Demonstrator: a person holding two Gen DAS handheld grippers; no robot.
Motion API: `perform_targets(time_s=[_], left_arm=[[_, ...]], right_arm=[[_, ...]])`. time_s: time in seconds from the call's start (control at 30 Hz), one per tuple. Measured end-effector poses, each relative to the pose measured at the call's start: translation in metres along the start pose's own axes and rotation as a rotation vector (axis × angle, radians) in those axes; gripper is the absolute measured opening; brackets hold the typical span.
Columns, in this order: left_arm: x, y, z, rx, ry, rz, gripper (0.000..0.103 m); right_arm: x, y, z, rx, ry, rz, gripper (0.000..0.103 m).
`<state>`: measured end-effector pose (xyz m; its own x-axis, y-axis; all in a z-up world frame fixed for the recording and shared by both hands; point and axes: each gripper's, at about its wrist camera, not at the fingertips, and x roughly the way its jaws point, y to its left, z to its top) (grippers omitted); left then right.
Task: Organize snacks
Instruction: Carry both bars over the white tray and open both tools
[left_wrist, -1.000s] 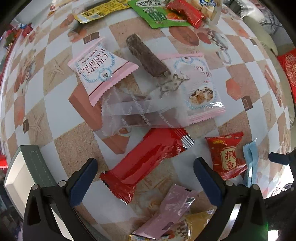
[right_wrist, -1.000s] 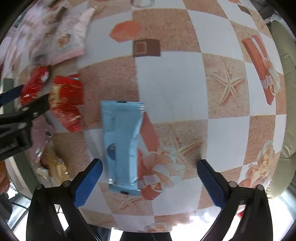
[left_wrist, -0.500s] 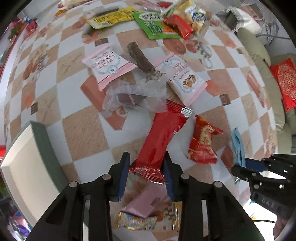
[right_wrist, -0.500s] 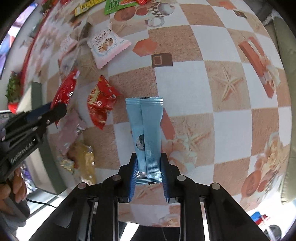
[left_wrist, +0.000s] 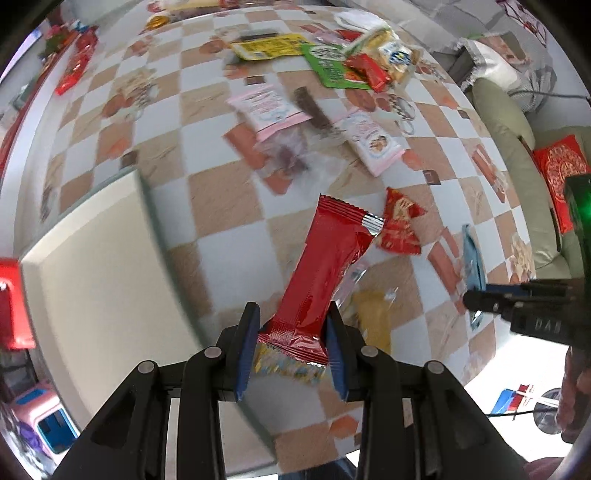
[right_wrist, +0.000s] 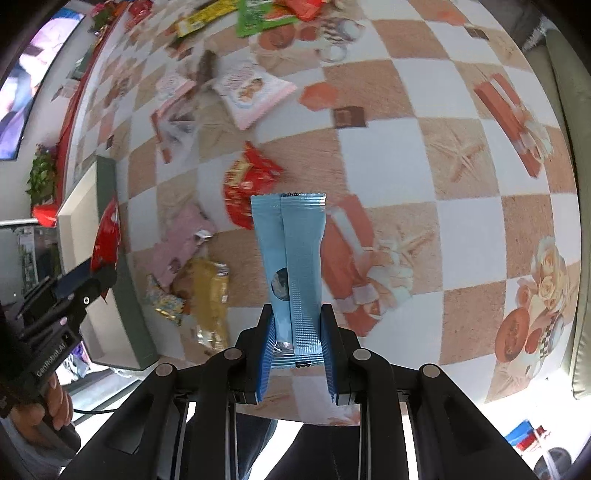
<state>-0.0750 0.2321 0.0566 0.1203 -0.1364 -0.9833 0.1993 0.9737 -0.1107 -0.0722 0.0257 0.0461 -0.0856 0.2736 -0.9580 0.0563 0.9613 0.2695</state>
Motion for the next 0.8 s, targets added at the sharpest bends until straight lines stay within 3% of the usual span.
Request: perform_targets(time_s=[0.33,0.8], left_arm=[[-0.029,0.064,-0.047,-0.133,-0.022,0.053,0.038],[-0.033,0.143,-0.110,-0.301,0.012,0.090,0.038]], right_arm=[[0.008,0.095,0.016,-0.171,0.016,0.011,0.025],[0.056,0.242,0.000,-0.471,0.134,0.017,0.025]])
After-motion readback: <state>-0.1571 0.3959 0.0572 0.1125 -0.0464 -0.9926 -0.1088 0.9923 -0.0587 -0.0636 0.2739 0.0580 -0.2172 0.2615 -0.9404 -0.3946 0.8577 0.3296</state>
